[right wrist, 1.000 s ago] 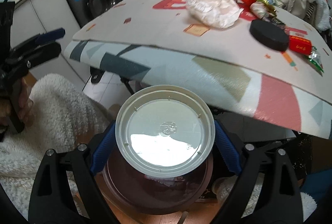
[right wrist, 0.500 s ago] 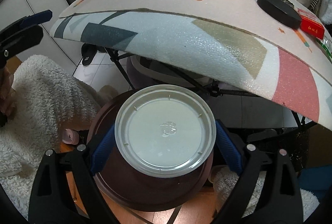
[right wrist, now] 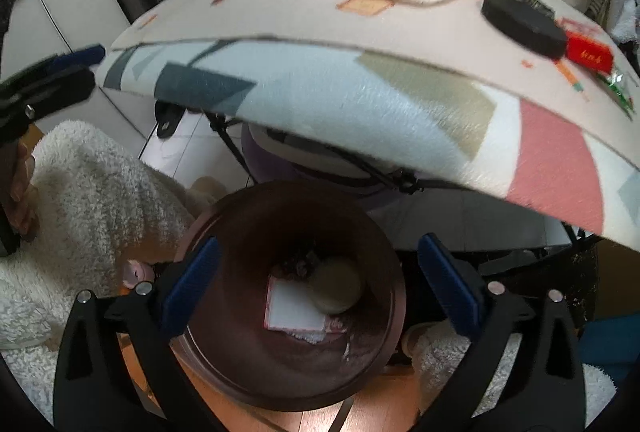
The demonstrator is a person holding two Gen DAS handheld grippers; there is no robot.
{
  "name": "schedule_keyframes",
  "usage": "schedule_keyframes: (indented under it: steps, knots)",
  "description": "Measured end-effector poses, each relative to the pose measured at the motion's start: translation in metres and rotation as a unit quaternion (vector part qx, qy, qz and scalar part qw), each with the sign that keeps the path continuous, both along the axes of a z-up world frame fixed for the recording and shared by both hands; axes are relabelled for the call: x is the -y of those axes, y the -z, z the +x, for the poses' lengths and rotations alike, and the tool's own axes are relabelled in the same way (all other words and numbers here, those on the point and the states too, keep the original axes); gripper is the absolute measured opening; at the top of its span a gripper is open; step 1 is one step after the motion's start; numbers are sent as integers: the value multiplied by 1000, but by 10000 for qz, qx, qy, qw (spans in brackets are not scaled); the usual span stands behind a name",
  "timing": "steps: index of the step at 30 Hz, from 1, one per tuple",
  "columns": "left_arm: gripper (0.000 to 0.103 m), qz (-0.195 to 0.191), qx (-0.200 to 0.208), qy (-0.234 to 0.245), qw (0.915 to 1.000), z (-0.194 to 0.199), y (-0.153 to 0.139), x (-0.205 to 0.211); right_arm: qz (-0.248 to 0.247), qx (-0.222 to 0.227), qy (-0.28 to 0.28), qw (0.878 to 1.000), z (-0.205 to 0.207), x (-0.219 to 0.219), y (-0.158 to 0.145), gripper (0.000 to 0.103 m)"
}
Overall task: Collect trash
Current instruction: 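Move both grippers back up over the table toward the remaining trash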
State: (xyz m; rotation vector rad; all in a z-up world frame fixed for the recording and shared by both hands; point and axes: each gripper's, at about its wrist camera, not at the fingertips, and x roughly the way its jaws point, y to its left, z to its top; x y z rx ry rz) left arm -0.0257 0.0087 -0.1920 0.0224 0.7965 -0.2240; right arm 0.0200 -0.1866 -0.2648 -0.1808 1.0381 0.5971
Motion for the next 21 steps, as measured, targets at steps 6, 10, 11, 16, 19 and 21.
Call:
schedule_keyframes:
  steps: [6, 10, 11, 16, 19, 21]
  knots:
    - [97, -47, -64, 4, 10000, 2, 1, -1, 117, 421, 238, 9988, 0, 9, -18, 97]
    - [97, -43, -87, 34, 9999, 3, 2, 0, 119, 612, 432, 9971, 0, 17, -26, 97]
    - [97, -37, -98, 41, 9999, 3, 2, 1, 128, 655, 477, 9966, 0, 19, -28, 97]
    - [97, 33, -184, 18, 9998, 6, 6, 3, 152, 775, 645, 9948, 1, 25, -32, 97]
    - [97, 42, -186, 8, 9998, 6, 6, 3, 176, 794, 693, 9943, 1, 27, -33, 97]
    - [97, 57, -197, -31, 9998, 7, 6, 3, 187, 829, 716, 9938, 1, 28, -34, 97]
